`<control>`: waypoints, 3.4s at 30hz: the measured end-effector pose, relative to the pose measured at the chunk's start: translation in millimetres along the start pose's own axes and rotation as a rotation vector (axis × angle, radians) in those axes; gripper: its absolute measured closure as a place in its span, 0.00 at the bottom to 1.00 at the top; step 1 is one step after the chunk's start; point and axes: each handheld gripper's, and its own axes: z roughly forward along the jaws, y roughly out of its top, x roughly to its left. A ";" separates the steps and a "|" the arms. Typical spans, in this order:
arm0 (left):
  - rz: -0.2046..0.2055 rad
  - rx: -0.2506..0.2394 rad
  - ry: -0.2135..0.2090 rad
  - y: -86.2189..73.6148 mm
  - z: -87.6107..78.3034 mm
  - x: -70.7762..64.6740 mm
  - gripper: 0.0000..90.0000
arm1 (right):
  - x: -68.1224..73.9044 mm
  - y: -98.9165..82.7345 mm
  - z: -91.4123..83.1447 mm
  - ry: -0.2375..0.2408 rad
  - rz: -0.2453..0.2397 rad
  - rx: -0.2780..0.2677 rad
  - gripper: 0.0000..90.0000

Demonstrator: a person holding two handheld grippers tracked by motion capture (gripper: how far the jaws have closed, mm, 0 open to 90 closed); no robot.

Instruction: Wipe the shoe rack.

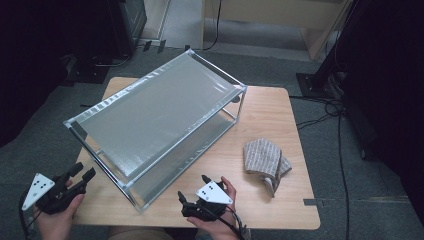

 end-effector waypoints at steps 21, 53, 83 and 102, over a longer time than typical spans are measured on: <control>-0.001 0.077 0.119 21.9 57.4 25.9 0.89 | 27.9 -12.5 0.6 0.132 -0.015 -0.015 0.27; 0.111 0.150 -0.015 3.5 -4.0 -30.7 0.92 | 22.8 -18.0 -7.6 0.208 -0.105 -0.055 0.91; -0.023 -0.110 -0.323 -6.9 -71.4 -6.7 0.25 | -51.1 -15.6 -49.4 0.092 -0.033 -0.072 0.26; -0.176 0.062 -0.024 -14.3 -14.9 27.9 0.20 | -188.9 -56.2 -115.7 -0.374 0.181 -0.084 0.15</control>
